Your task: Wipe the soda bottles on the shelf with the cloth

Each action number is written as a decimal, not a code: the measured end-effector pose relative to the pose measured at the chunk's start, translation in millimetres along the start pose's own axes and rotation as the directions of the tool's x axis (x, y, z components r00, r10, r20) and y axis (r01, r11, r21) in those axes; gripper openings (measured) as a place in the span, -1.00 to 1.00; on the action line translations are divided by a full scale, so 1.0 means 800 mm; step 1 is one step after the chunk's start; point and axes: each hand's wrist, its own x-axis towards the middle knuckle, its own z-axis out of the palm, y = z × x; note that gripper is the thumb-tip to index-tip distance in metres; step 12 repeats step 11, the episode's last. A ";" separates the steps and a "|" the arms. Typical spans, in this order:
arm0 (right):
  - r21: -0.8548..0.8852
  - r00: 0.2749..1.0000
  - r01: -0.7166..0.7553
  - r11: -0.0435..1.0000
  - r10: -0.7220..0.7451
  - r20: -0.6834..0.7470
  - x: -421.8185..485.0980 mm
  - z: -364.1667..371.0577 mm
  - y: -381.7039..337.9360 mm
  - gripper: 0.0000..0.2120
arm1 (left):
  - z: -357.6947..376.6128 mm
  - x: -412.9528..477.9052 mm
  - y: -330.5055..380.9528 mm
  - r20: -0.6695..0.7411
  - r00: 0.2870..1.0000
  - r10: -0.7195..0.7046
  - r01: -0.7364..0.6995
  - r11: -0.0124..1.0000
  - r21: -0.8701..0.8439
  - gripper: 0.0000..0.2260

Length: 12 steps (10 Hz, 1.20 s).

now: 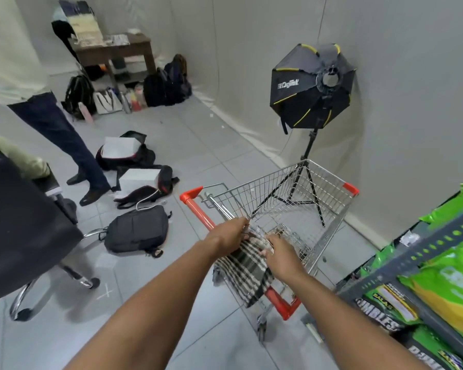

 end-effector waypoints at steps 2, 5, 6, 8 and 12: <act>-0.022 0.998 -0.064 0.998 0.063 -0.030 0.022 0.020 0.019 -0.66 | 0.021 0.017 -0.007 -0.082 0.996 0.023 -0.010 0.988 0.153 -0.74; 0.015 0.997 -0.058 0.998 0.059 -0.049 0.019 0.015 0.029 -0.74 | 0.022 0.009 -0.017 -0.138 0.988 0.072 -0.035 0.968 0.249 -0.56; -0.008 0.998 -0.027 1.000 0.027 -0.064 0.015 0.015 0.030 -0.81 | 0.024 0.003 -0.019 -0.147 0.985 0.086 -0.044 0.963 0.267 -0.54; -0.006 0.997 0.012 1.000 -0.012 -0.082 0.003 0.015 0.036 -0.66 | 0.027 -0.015 -0.015 -0.188 0.976 0.107 -0.048 0.955 0.293 -0.56; 0.061 0.979 0.127 0.990 -0.115 -0.170 -0.014 -0.019 0.032 -0.57 | 0.011 -0.013 0.029 -0.281 0.939 0.200 -0.131 0.960 0.247 -0.49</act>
